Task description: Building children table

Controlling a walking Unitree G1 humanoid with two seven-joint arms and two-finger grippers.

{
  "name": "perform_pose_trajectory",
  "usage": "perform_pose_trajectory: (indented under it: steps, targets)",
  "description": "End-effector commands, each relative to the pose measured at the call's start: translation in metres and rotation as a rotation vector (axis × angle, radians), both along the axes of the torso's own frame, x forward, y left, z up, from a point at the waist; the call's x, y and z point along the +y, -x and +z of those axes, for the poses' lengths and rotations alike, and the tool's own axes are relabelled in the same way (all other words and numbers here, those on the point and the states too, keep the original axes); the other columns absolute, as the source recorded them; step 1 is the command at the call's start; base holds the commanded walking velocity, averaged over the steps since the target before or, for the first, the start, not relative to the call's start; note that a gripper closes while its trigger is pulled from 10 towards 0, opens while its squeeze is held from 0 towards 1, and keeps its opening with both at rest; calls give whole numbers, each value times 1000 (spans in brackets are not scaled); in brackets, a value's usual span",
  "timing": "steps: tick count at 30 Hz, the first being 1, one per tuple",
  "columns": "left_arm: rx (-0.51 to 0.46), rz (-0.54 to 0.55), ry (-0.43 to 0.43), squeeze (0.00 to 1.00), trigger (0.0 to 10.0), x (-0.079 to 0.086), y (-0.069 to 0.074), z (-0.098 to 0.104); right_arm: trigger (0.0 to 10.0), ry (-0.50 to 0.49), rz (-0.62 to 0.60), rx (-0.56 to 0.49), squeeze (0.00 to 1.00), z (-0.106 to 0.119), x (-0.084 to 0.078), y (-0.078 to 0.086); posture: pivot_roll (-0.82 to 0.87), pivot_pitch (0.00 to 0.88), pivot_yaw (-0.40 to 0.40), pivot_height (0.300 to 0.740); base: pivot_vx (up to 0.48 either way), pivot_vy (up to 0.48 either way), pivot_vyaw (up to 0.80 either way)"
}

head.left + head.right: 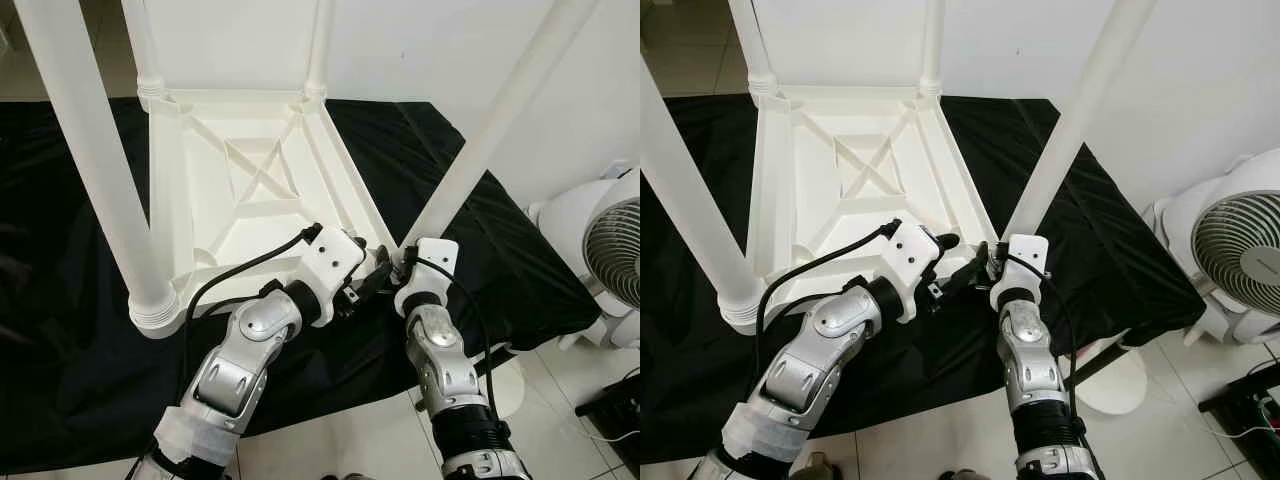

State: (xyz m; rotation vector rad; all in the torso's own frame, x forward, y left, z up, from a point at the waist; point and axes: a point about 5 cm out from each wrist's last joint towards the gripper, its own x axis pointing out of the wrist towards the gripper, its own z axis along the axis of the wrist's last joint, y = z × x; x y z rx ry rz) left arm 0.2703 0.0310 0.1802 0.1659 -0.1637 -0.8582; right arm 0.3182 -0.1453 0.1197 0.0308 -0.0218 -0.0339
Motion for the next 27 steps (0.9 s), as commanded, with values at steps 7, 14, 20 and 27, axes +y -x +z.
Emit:
perform_pose_trajectory:
  steps: [7, 14, 20, 27]
  targets:
    - [10, 15, 8, 0, 10000, 1, 2, -3, 10000, 18, 157, 16, 24, -2, -29, 11, 54, 44, -120, 740, 0, 0, 0]
    - [8, 10, 6, 0, 10000, 1, 2, -3, 10000, 129, 390, -10, 0, 4, -57, 20, 46, 44, -111, 740, 0, 0, 0]
    - [8, 3, 5, 0, 10000, 1, 2, -2, 10000, 171, 496, -13, 0, 12, -76, 16, 47, 46, -106, 740, 0, 0, 0]
    - [7, 7, 2, 0, 10000, 2, 1, -2, 10000, 241, 586, 23, 0, 12, -83, 7, 57, 46, -105, 740, 0, 0, 0]
